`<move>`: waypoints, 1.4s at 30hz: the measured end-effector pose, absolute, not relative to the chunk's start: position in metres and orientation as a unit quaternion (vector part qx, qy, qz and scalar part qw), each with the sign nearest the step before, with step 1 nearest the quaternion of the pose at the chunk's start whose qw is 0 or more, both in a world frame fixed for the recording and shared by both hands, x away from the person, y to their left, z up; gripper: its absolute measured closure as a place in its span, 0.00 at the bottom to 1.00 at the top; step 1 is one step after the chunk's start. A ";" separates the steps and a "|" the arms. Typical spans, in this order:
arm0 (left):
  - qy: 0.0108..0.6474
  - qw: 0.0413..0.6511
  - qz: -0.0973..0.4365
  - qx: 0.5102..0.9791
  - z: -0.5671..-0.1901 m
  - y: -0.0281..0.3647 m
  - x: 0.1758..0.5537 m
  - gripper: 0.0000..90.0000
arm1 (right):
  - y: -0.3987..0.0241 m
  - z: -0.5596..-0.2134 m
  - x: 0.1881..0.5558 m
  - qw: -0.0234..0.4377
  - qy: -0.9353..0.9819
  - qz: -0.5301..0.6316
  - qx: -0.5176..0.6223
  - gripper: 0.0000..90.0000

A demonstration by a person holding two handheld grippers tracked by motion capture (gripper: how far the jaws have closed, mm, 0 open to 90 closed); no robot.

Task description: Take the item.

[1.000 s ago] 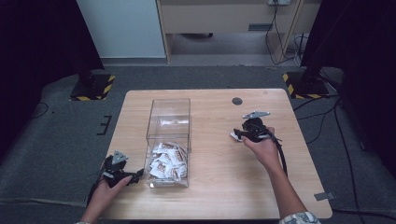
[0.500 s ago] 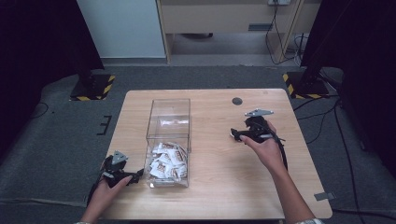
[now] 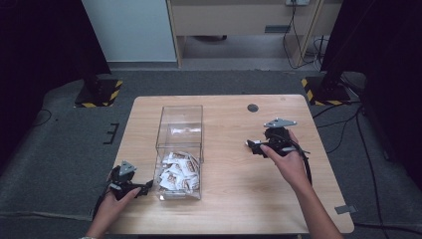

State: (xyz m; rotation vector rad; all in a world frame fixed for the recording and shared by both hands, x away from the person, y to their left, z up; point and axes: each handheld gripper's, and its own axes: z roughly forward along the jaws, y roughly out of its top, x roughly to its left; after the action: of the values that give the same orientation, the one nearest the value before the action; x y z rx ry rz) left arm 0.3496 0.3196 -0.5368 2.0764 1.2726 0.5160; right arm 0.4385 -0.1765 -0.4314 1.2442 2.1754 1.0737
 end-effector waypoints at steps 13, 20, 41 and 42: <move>0.484 0.320 0.196 0.790 -0.537 0.320 0.350 0.00 | -0.185 -0.442 0.412 0.206 0.787 0.387 0.434 0.08; 0.484 0.320 0.196 0.790 -0.537 0.320 0.350 0.00 | -0.188 -0.461 0.392 0.195 0.790 0.383 0.437 0.08; 0.484 0.320 0.196 0.790 -0.537 0.320 0.350 0.00 | -0.187 -0.522 0.363 0.152 0.799 0.361 0.456 0.08; 0.484 0.320 0.196 0.790 -0.537 0.320 0.350 0.00 | -0.186 -0.525 0.362 0.150 0.801 0.360 0.454 0.08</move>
State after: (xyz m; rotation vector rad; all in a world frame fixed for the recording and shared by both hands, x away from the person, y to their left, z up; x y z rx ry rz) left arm 0.3495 0.3196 -0.5368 2.0761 1.2727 0.5162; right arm 0.3619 -0.1856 -0.5250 1.3058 2.3010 1.0351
